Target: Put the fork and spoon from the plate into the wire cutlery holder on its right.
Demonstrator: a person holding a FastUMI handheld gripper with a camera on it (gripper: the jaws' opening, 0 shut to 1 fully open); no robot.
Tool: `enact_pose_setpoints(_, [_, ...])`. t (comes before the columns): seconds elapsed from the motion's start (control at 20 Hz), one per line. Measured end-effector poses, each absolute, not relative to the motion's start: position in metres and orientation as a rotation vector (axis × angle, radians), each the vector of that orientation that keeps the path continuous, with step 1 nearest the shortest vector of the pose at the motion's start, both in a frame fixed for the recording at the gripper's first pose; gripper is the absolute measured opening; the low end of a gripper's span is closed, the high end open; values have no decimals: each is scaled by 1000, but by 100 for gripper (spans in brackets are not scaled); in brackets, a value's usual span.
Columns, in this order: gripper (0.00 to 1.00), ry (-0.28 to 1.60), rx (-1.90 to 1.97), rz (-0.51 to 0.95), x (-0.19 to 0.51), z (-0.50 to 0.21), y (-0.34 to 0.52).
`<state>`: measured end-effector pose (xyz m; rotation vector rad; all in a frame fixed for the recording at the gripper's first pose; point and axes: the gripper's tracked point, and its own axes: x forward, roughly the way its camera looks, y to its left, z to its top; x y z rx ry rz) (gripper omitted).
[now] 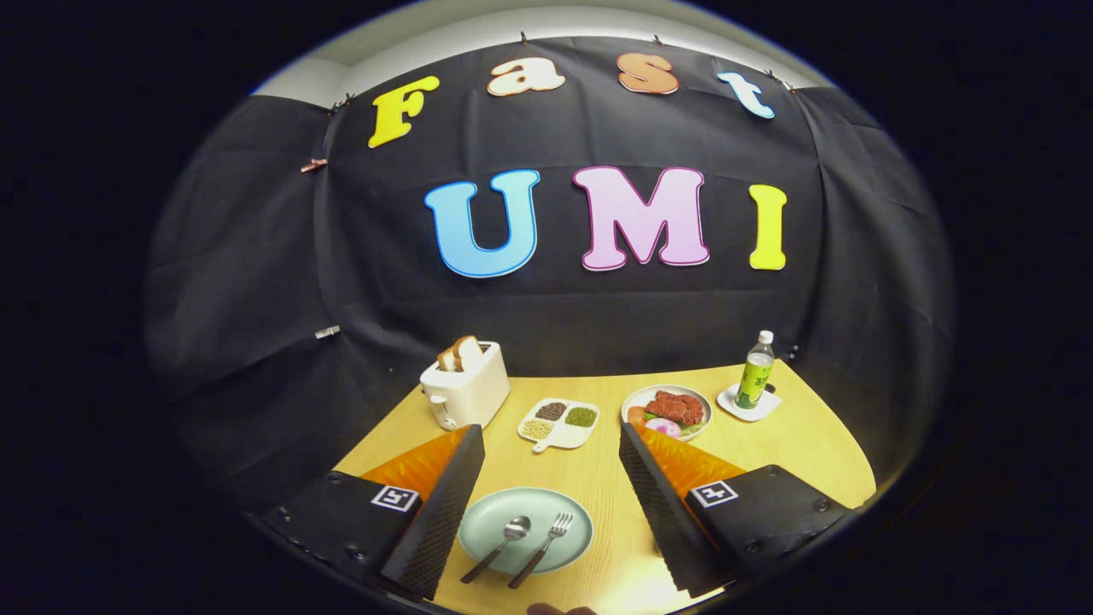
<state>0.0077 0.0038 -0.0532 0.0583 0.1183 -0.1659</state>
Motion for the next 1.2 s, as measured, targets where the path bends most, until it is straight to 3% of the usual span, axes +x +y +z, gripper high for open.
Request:
enact_pose_setpoints(0.55, [99,679,43,-128,34,-221,31])
enact_pose_setpoints(0.95, [99,902,-10,-142,39,-298,25])
enact_pose_setpoints(1.2, [93,985,-78,-141,45,-326,20])
